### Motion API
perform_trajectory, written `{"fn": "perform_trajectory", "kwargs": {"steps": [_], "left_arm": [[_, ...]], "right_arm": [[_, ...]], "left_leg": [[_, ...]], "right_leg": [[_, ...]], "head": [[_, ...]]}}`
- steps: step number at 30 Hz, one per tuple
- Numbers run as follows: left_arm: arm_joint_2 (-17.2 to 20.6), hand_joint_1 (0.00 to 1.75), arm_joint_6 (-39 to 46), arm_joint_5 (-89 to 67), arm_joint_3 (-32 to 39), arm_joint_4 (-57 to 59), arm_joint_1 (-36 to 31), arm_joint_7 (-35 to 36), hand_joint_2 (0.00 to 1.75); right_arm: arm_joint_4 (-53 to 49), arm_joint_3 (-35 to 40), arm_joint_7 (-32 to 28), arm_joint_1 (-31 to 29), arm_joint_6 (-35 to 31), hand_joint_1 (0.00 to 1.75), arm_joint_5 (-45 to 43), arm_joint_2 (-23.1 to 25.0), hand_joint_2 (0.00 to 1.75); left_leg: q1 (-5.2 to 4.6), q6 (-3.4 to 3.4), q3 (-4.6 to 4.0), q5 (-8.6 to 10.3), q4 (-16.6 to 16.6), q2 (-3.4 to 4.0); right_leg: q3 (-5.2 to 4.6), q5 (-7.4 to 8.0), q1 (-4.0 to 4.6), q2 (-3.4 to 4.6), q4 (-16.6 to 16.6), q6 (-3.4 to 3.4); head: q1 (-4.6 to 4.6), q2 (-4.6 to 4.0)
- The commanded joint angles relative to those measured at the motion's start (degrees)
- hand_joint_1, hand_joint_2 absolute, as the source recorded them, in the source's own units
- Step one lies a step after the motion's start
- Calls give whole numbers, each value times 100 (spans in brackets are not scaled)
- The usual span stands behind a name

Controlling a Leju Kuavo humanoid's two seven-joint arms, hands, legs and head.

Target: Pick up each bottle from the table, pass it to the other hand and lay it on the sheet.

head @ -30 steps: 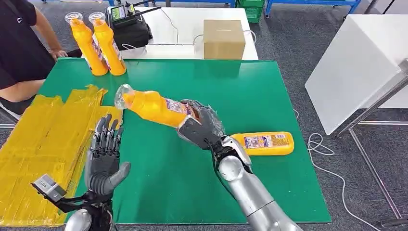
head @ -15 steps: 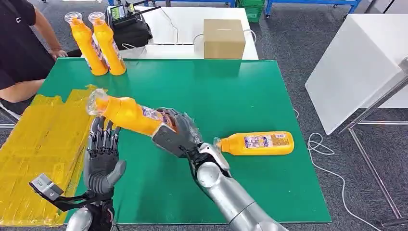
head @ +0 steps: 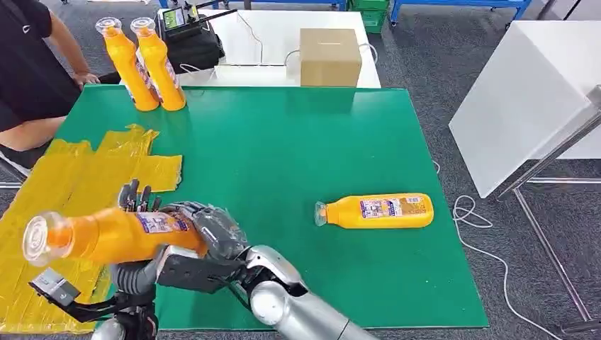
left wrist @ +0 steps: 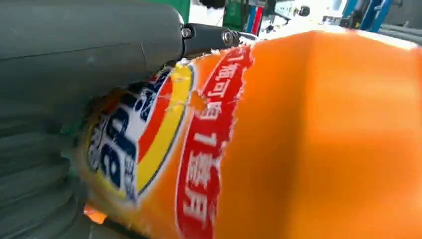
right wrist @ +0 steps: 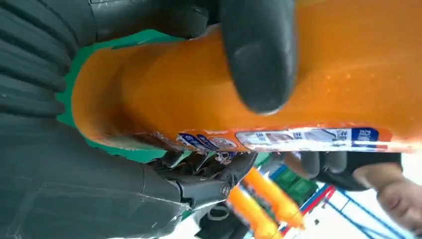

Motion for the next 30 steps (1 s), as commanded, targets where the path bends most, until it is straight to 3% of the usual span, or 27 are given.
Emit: {"fn": "perform_trajectory", "kwargs": {"steps": [1,2,3,4,16,18,22,23,24,25,28,30], "left_arm": [[-72,0,-8,-107,148,47,-118,4,175],[-69,26,17,-105,149,58,-137,-13,175],[-64,26,8,-103,151,28,-106,-15,175],[-60,175,-2,-86,134,44,-154,-34,175],[-45,175,-16,-50,129,114,-198,-129,175],[-52,175,-35,-50,154,60,-103,-140,175],[-66,175,-52,-61,178,43,-75,-160,175],[-74,175,-40,-66,200,33,-64,-166,175],[-68,175,-38,-69,209,38,-67,-166,175],[-76,175,16,-94,250,32,-66,-174,175],[-21,175,202,-289,347,-21,-80,-215,175],[10,175,914,-1163,474,-64,-161,-334,175]], "right_arm": [[97,1664,55,-141,128,175,-261,-92,175],[199,1557,-74,-176,151,175,-420,-92,175],[136,1593,-51,-97,96,175,-409,-92,175],[348,1622,-108,-360,199,175,-426,-92,175],[570,1506,-224,-497,233,175,-468,-92,175],[232,1568,-36,-113,13,175,-408,-92,175],[186,1618,72,-51,-151,175,-329,-92,175],[183,1577,58,-27,-248,7,-286,-92,175],[209,1554,63,-32,-253,0,-267,-92,175],[243,1556,66,-63,-303,0,-176,-92,0],[303,1333,21,-59,-352,0,-172,-92,0],[304,868,-116,51,-400,0,113,-92,0]], "left_leg": [[4,-10,14,-4,-5,-7],[2,-13,23,-7,-7,-8],[0,-16,26,-6,-7,-14],[2,-12,19,-3,-7,-11],[4,-11,20,-1,-9,-19],[7,-10,15,-1,-7,-15],[5,-8,13,-1,-7,-12],[5,-12,25,-4,-10,-18],[7,-9,13,-2,-7,-13],[6,-13,27,-5,-10,-20],[5,-13,22,-5,-6,-13],[7,-12,20,-3,-6,-12]], "right_leg": [[17,-6,3,-11,-7,-3],[25,-10,1,-14,-7,-4],[29,-12,-1,-21,-4,-4],[21,-8,1,-17,-7,-3],[23,-8,-1,-26,-8,-2],[19,-5,2,-21,-9,-2],[15,-5,1,-16,-8,-2],[29,-10,0,-25,-11,-3],[15,-6,3,-18,-9,-3],[30,-11,2,-27,-12,-4],[23,-10,0,-20,-5,-4],[21,-7,3,-19,-7,-4]], "head": [[0,0],[0,0],[0,0],[-2,0],[-2,0],[-2,0],[-4,0],[-4,0],[-4,0],[-4,0],[-4,0],[-4,0]]}}
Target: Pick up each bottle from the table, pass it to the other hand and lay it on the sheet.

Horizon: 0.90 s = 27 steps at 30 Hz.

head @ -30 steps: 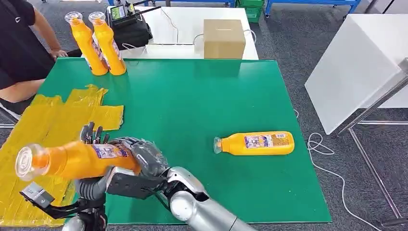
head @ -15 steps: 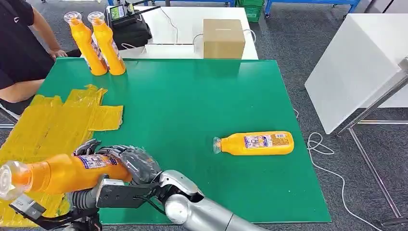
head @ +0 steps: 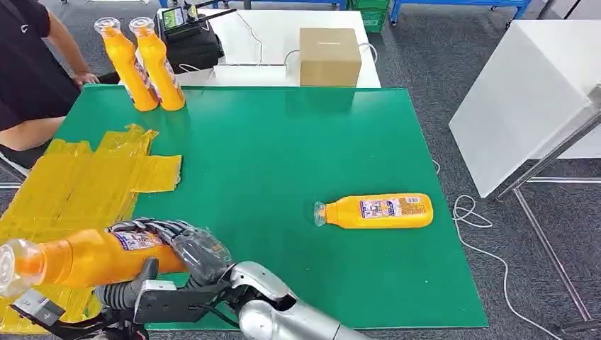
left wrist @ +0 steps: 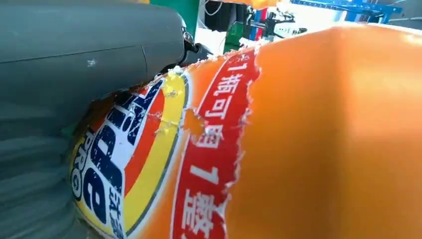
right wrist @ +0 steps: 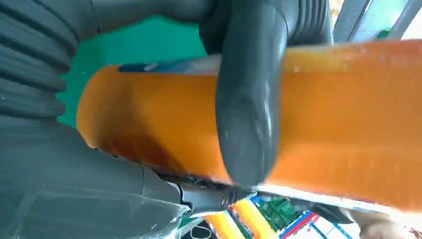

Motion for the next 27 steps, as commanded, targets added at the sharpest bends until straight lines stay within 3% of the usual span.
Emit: {"fn": "perform_trajectory", "kwargs": {"steps": [1,3,4,5,13,15,18,23,27], "left_arm": [[61,175,857,-1061,209,44,-461,-105,175],[142,175,1849,-2173,282,89,-595,-148,175],[173,175,1842,-2160,299,124,-646,-151,175],[291,175,3020,-3336,313,328,-792,-21,175],[394,175,3420,-3639,294,595,-912,-5,175],[624,175,4616,-4905,182,972,-1014,420,175],[995,175,5545,-6307,228,1991,-1320,1102,175],[1065,175,5545,-7770,912,2983,-1711,1563,175],[1120,175,5545,-8130,985,3469,-1888,1742,175]], "right_arm": [[106,-164,-218,196,-66,0,395,-50,0],[-62,-615,-251,311,-50,0,682,-106,0],[-109,-664,-255,302,-34,0,707,-143,0],[-318,-912,-241,355,-85,0,814,-257,0],[-534,-1121,-250,414,19,0,934,-367,0],[-658,-1291,-254,455,-35,0,978,-460,0],[-1016,-1499,-276,514,-30,0,974,-759,0],[-1300,-1604,-347,569,24,0,966,-1005,0],[-1388,-1596,-355,571,39,0,951,-1110,0]], "left_leg": [[2,-14,25,-3,-8,-20],[3,-14,21,-1,-7,-24],[2,-8,8,3,-6,-21],[1,-12,18,1,-9,-27],[0,-11,23,0,-12,-21],[0,-9,20,-2,-9,-17],[-4,-12,37,1,-21,-21],[-3,-16,41,6,-24,-24],[1,-10,25,1,-13,-12]], "right_leg": [[32,-9,1,-27,-9,-3],[28,-9,1,-30,-8,-3],[15,-4,0,-24,-5,-1],[26,-8,-1,-32,-7,-2],[31,-3,-1,-27,-10,-1],[28,-2,-1,-22,-9,-1],[60,-3,-5,-30,-17,-1],[45,0,-4,-32,-19,-5],[30,1,0,-22,-12,-2]], "head": [[0,0],[0,0],[0,0],[-2,0],[2,0],[0,0],[0,0],[0,0],[2,0]]}}
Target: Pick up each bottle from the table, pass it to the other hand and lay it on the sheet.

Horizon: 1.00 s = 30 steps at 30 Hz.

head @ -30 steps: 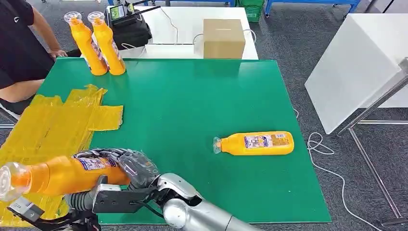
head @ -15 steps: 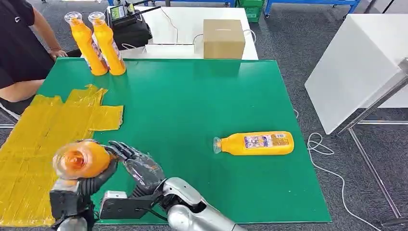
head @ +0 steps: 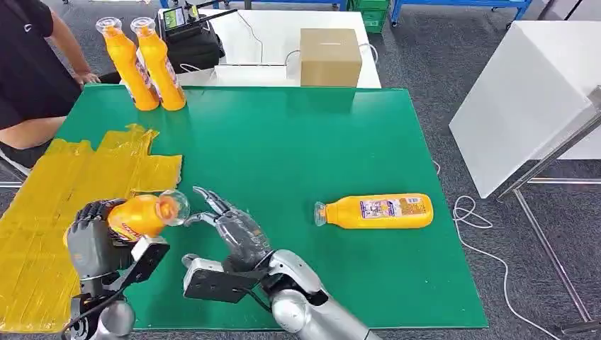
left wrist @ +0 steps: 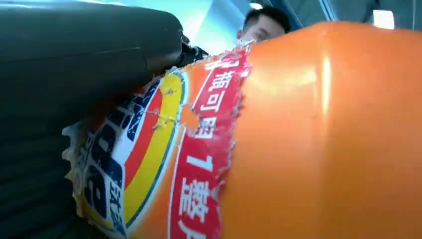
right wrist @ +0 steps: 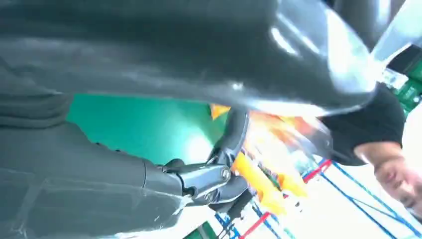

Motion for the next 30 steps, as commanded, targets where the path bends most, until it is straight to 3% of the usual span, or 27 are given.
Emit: {"fn": "perform_trajectory", "kwargs": {"steps": [1,7,8,10,11,30], "left_arm": [[332,175,24,-845,532,1922,-705,347,175],[375,175,24,-1051,543,2091,-766,559,175],[403,0,24,-1304,531,2020,-757,761,175],[392,0,24,-1340,538,2004,-753,836,175],[394,0,24,-1413,555,1930,-749,947,0],[437,0,24,-1712,380,1596,-600,1355,0]], "right_arm": [[-431,-157,-37,-33,69,0,-31,-568,0],[-518,-144,-46,0,82,0,-40,-632,0],[-509,-128,-46,-12,89,0,-40,-631,0],[-504,-119,-46,-18,92,0,-40,-631,0],[-484,-114,-46,-27,97,0,-47,-616,0],[-492,-145,-59,4,43,0,-115,-719,0]], "left_leg": [[-2,-13,34,-1,-18,-13],[-3,-12,31,-7,-11,-9],[-1,-8,12,-2,-6,-9],[-2,-9,13,-2,-5,-8],[-1,-12,22,-4,-7,-11],[1,-9,13,-3,-4,-6]], "right_leg": [[37,-6,-3,-21,-16,-2],[52,-9,-3,-15,-11,-1],[37,-4,-1,-13,-7,0],[39,-5,-1,-13,-5,-1],[49,-7,-1,-17,-7,-3],[29,-4,0,-9,-5,-2]], "head": [[2,0],[2,0],[2,0],[2,0],[2,0],[2,0]]}}
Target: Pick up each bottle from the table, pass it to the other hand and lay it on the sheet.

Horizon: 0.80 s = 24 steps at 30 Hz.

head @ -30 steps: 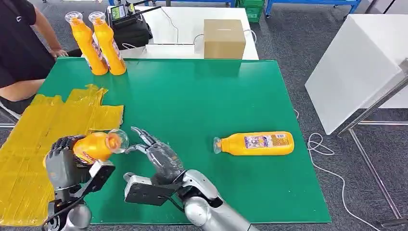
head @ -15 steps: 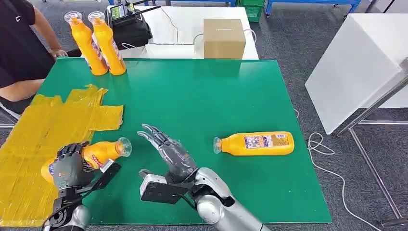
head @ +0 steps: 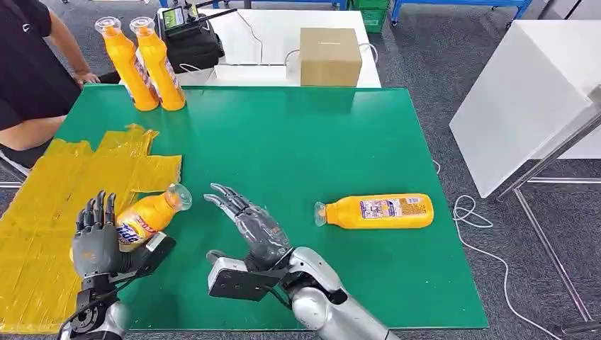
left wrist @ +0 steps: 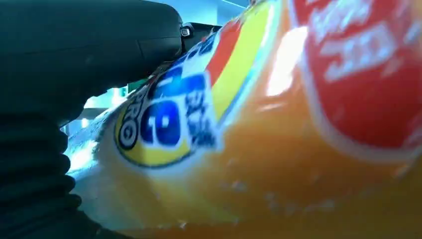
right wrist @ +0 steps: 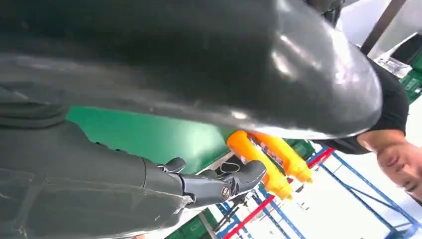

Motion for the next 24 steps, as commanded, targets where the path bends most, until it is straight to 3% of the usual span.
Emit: {"fn": "perform_trajectory", "kwargs": {"steps": [1,24], "left_arm": [[92,0,-26,-69,-39,63,-108,136,0],[159,0,-26,-257,-203,98,-131,570,0]], "right_arm": [[-18,-15,-31,-114,-11,0,-21,-260,0],[-40,49,-10,-146,34,0,-60,-290,0]], "left_leg": [[1,-13,25,-6,-5,-5],[-1,-12,23,-5,-5,-5]], "right_leg": [[28,-8,0,-11,-6,-2],[35,-7,-1,-11,-4,-1]], "head": [[0,0],[-2,0]]}}
